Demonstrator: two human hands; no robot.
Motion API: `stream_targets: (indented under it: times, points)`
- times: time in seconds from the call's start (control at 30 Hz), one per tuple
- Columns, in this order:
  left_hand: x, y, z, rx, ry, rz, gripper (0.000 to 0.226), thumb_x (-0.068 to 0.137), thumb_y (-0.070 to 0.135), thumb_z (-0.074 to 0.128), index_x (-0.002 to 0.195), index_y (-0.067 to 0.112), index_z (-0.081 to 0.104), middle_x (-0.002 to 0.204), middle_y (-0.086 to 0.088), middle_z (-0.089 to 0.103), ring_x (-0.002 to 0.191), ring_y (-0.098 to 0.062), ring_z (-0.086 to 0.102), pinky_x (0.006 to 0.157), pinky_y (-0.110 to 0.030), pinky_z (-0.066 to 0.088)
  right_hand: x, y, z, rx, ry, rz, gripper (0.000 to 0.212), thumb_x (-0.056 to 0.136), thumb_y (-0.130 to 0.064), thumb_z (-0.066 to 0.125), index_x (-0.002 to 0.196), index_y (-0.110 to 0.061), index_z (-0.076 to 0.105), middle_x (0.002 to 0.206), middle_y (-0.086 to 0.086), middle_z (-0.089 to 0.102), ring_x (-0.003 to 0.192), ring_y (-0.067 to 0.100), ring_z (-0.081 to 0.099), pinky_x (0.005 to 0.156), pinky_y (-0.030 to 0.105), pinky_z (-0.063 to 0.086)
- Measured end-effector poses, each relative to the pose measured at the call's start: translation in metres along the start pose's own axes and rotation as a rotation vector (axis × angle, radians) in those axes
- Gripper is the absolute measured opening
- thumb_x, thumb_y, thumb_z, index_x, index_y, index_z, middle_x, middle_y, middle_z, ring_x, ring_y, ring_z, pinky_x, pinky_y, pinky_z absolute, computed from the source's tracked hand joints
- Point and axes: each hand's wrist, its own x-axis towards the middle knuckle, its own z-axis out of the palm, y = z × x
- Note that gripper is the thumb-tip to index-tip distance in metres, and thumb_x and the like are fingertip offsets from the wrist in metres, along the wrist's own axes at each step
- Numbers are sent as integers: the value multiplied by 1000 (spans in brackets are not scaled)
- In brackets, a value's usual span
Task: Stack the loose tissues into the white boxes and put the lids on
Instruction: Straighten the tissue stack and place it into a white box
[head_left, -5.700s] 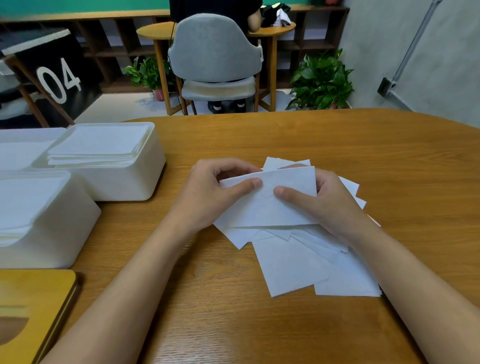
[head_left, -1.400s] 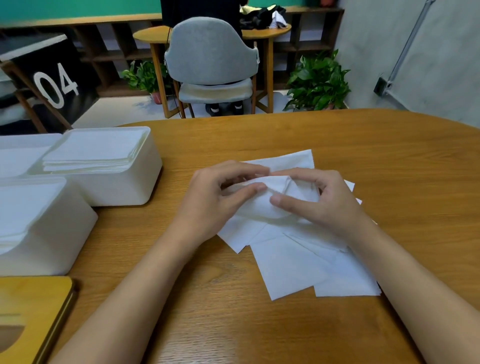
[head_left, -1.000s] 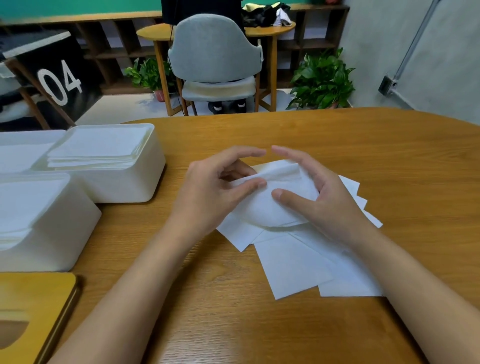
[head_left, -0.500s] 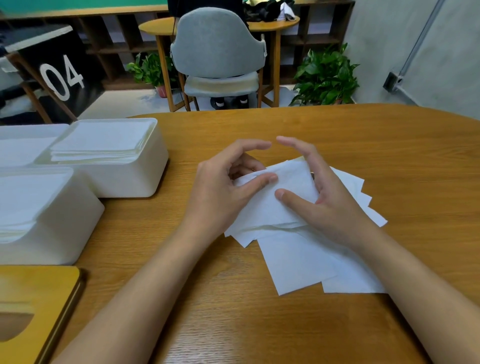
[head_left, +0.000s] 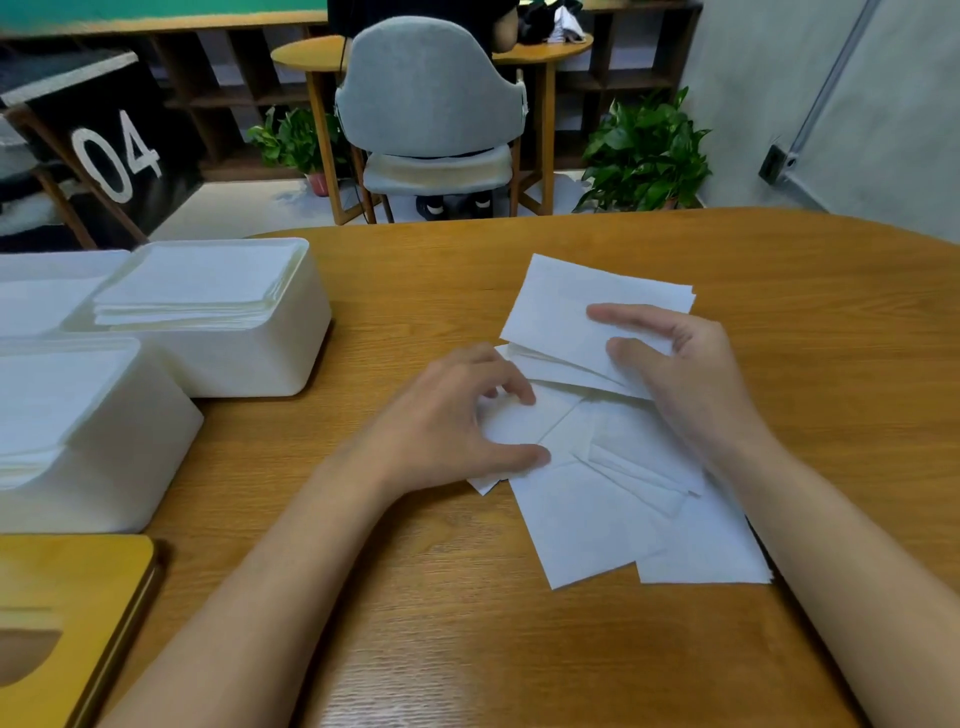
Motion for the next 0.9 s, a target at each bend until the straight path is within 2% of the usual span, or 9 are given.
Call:
stream_targets:
  times: [0.13, 0.33, 0.43, 0.53, 0.63, 0.7, 0.77, 0.83, 0.9]
  points:
    - [0, 2, -2, 15, 50, 12, 31, 80, 50, 82, 105, 36, 70, 109, 20, 61, 103, 0, 57, 84, -29, 48, 0, 0, 2, -42, 7, 10, 33, 98, -4, 66, 120, -25, 78, 122, -21, 73, 117, -13, 61, 92, 1, 43]
    - [-2, 7, -4, 116, 163, 37, 16, 83, 33, 60, 94, 27, 69, 92, 12, 72, 89, -12, 66, 75, -41, 55, 1, -2, 2, -17, 18, -47, 29, 99, -13, 69, 126, -23, 75, 124, -24, 71, 120, -15, 58, 96, 2, 42]
    - [-2, 8, -7, 7, 271, 106, 10, 85, 24, 63, 92, 23, 70, 82, 12, 71, 79, -10, 68, 71, -32, 54, 1, -5, 0, -1, -20, -88, 29, 100, -25, 68, 129, -23, 73, 129, -19, 70, 125, -12, 57, 98, 3, 41]
    - [-4, 15, -14, -206, 315, 129, 13, 87, 7, 71, 92, 18, 74, 87, 13, 74, 89, -7, 71, 77, -19, 52, -3, -8, -1, 3, -128, -132, 41, 95, -47, 70, 128, -23, 73, 131, -16, 71, 128, -7, 58, 101, 6, 42]
    - [-5, 19, -16, -405, 301, 92, 15, 91, 4, 71, 92, 18, 76, 91, 9, 76, 91, -14, 73, 81, -33, 58, -9, -10, 2, 50, -261, -101, 52, 83, -58, 67, 120, -23, 77, 123, -11, 76, 120, 6, 68, 98, 19, 52]
    - [-3, 18, -15, -486, 327, 73, 14, 92, 6, 71, 92, 18, 76, 91, 3, 77, 86, -21, 73, 77, -45, 60, -15, -12, 7, 125, -305, -62, 41, 81, -52, 78, 110, -22, 82, 110, -1, 80, 103, 19, 76, 82, 30, 60]
    - [-1, 17, -15, -533, 361, 56, 12, 92, 7, 72, 95, 17, 78, 93, 1, 77, 85, -25, 73, 78, -49, 60, -18, -14, 10, 130, -275, -44, 33, 80, -45, 89, 98, -18, 83, 97, 8, 81, 91, 32, 77, 78, 51, 60]
    - [0, 17, -13, -560, 402, 41, 14, 94, 5, 72, 99, 17, 78, 98, 3, 77, 86, -18, 73, 80, -39, 60, -19, -13, 14, 88, -236, -31, 32, 76, -38, 87, 94, -12, 82, 93, 12, 80, 88, 38, 76, 80, 59, 58]
    - [1, 17, -12, -582, 438, 27, 14, 96, 5, 72, 102, 16, 79, 98, 5, 76, 85, -11, 72, 80, -24, 54, -19, -13, 16, 71, -205, -25, 32, 79, -33, 85, 96, -7, 80, 94, 14, 80, 89, 40, 75, 80, 60, 58]
